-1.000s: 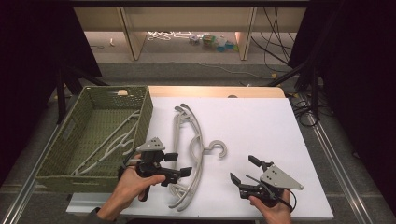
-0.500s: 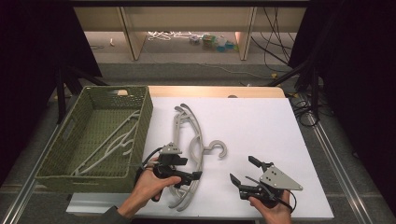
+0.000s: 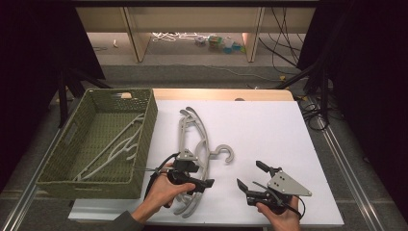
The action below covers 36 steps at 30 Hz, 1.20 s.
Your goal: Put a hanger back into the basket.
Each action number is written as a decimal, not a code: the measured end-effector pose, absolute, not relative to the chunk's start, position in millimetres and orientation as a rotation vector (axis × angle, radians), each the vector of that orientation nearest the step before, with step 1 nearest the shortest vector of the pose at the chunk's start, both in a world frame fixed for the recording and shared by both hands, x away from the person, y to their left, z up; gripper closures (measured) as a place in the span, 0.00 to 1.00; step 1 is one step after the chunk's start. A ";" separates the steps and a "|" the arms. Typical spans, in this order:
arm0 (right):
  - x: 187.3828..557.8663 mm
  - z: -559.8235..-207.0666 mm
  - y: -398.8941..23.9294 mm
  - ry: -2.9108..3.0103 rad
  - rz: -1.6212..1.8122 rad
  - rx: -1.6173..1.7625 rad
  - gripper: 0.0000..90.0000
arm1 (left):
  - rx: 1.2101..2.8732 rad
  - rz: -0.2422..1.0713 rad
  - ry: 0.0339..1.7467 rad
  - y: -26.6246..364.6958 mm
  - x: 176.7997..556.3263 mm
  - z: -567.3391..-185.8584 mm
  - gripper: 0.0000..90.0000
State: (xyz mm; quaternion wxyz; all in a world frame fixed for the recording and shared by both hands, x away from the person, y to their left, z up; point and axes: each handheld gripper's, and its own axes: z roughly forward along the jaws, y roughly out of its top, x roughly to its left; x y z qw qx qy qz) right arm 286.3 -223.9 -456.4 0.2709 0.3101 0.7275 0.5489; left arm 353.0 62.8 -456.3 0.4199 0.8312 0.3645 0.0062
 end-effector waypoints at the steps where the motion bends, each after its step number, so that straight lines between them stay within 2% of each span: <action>1: 285.5 -456.6 -223.0 1.964 1.471 0.842 0.17 | 2.090 0.015 0.915 61.8 353.4 -457.4 0.23; 6: 285.5 -455.4 -222.1 1.961 1.454 0.813 0.17 | 2.131 -0.015 0.924 58.1 356.6 -462.1 0.27; 10: 284.5 -455.7 -219.8 1.962 1.459 0.831 0.17 | 2.193 0.011 0.912 55.9 359.3 -465.4 0.32; 15: 282.7 -454.1 -220.6 1.999 1.440 0.830 0.17 | 2.169 -0.028 0.963 54.0 365.5 -469.9 0.35; 21: 282.6 -454.1 -220.4 1.999 1.437 0.829 0.17 | 2.220 -0.040 0.943 55.2 373.6 -473.3 0.46; 27: 282.4 -454.2 -220.2 2.005 1.435 0.828 0.17 | 2.155 -0.104 0.998 53.5 379.7 -479.4 0.54; 36: 284.0 -455.8 -218.6 1.978 1.454 0.822 0.17 | 2.164 -0.082 1.005 54.6 383.8 -483.8 0.67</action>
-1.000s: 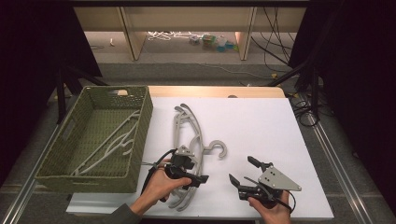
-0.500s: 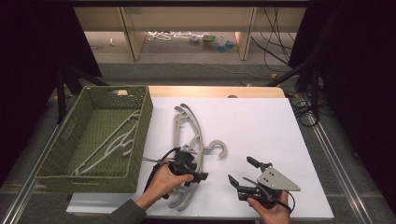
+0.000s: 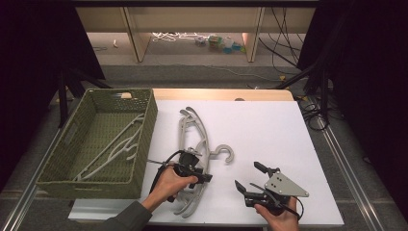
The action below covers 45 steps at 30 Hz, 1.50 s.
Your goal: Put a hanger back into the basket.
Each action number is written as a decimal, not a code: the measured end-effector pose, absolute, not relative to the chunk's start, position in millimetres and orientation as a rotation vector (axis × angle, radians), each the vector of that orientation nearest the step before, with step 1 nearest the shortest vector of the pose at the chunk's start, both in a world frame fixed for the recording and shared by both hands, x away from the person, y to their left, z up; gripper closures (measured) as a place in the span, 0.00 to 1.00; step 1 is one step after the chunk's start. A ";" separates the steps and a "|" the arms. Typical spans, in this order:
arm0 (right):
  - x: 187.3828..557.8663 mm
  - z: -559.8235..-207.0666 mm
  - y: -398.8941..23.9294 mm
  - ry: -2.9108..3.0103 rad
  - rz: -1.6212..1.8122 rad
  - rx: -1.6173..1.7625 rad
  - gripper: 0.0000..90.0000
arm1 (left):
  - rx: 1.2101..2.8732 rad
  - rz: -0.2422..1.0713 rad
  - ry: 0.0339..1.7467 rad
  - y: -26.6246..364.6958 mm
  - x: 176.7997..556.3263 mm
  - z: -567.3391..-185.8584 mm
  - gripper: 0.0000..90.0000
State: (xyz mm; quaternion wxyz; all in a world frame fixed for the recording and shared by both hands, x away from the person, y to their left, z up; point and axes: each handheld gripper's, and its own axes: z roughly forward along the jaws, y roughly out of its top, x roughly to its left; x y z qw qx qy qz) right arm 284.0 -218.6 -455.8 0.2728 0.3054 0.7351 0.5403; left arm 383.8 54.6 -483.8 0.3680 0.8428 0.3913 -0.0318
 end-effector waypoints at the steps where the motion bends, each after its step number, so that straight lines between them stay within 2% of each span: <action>1: 282.8 -454.2 -220.2 2.003 1.434 0.825 0.17 | 2.165 -0.077 1.002 54.9 383.6 -483.7 0.69; 13: 284.1 -455.7 -219.4 1.978 1.456 0.820 0.17 | 2.176 -0.073 1.013 61.8 380.7 -477.8 0.72; 16: 284.8 -456.7 -219.4 1.990 1.448 0.818 0.17 | 2.106 -0.119 1.028 64.3 380.8 -471.6 0.76; 30: 285.1 -456.1 -219.3 1.973 1.450 0.811 0.17 | 2.019 -0.137 1.033 81.2 378.4 -458.9 0.90; 40: 284.6 -456.3 -217.9 1.984 1.454 0.821 0.17 | 1.977 -0.162 1.028 90.7 381.2 -451.4 0.91; 45: 284.7 -456.6 -218.2 1.984 1.452 0.819 0.17 | 1.880 -0.203 1.038 99.5 384.2 -445.1 0.91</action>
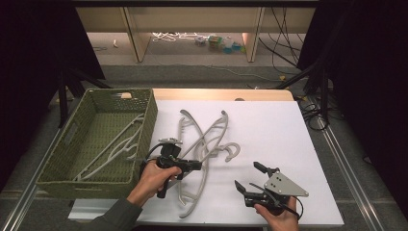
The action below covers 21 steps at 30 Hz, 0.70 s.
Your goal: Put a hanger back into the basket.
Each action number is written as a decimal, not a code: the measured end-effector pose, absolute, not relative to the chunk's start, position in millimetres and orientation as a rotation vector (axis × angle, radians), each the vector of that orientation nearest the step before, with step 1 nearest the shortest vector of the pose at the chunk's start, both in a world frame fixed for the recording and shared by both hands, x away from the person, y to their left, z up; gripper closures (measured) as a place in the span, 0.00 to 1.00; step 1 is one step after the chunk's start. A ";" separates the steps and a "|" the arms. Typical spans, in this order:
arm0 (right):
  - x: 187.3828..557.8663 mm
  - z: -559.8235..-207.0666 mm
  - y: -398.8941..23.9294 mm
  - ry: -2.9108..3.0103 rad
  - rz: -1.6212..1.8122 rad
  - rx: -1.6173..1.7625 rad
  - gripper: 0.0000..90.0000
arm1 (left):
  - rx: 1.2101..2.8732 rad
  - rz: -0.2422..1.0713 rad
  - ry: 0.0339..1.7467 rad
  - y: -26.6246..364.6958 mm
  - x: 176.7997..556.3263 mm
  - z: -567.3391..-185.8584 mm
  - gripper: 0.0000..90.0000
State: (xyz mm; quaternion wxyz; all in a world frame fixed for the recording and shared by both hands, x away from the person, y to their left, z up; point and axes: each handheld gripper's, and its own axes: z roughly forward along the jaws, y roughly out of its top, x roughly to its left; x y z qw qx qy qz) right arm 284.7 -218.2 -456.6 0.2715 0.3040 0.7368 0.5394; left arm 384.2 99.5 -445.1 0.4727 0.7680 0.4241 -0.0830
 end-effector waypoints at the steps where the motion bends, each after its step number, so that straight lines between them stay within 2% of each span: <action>1: 284.6 -456.7 -218.7 1.996 1.447 0.817 0.17 | 1.859 -0.220 1.041 101.9 385.0 -443.9 0.91; 7: 284.7 -456.6 -218.6 1.995 1.450 0.818 0.17 | 1.741 -0.268 1.057 113.0 387.4 -434.6 0.91; 10: 285.3 -457.1 -217.9 1.993 1.451 0.824 0.17 | 1.674 -0.333 1.065 118.1 387.2 -428.9 0.91; 15: 286.9 -457.5 -217.8 1.981 1.444 0.807 0.17 | 1.590 -0.345 1.074 125.4 387.1 -416.7 0.91; 21: 287.5 -457.2 -217.0 1.981 1.454 0.802 0.17 | 1.567 -0.312 1.050 129.0 382.5 -397.6 0.90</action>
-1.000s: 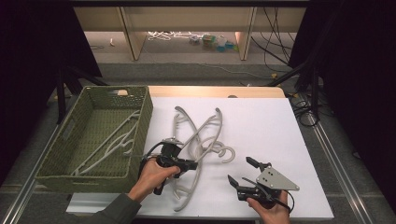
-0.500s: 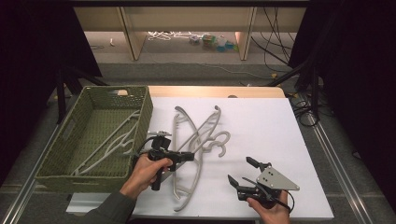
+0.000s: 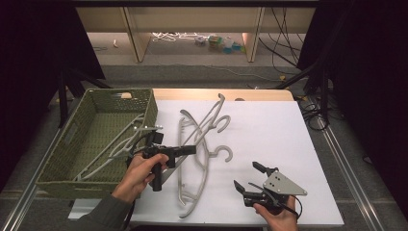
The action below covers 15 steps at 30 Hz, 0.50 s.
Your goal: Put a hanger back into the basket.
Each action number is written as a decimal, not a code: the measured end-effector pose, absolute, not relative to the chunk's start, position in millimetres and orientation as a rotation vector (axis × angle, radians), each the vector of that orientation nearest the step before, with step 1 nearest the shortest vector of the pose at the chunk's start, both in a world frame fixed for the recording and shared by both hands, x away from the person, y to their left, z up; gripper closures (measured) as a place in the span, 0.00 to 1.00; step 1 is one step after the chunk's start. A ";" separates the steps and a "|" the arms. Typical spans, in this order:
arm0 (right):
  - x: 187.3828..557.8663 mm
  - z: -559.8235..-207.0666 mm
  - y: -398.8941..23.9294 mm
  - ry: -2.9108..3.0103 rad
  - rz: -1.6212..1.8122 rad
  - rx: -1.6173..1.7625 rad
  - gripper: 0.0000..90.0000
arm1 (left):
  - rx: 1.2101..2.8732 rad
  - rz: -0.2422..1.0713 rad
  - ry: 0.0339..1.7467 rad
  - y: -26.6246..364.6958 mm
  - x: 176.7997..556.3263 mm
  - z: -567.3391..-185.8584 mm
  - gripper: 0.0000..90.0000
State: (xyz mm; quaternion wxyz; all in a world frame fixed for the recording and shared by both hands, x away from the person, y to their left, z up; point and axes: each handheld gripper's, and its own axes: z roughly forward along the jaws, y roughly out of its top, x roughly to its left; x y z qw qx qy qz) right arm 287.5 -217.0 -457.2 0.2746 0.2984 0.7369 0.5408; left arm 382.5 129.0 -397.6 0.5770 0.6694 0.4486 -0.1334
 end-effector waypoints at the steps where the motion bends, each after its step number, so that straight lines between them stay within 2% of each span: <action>1: 287.5 -457.2 -216.7 1.972 1.454 0.804 0.17 | 1.567 -0.308 1.041 129.0 381.5 -394.3 0.91; 15: 287.3 -457.3 -214.6 2.006 1.457 0.814 0.17 | 1.558 -0.231 0.968 157.8 370.3 -346.7 0.90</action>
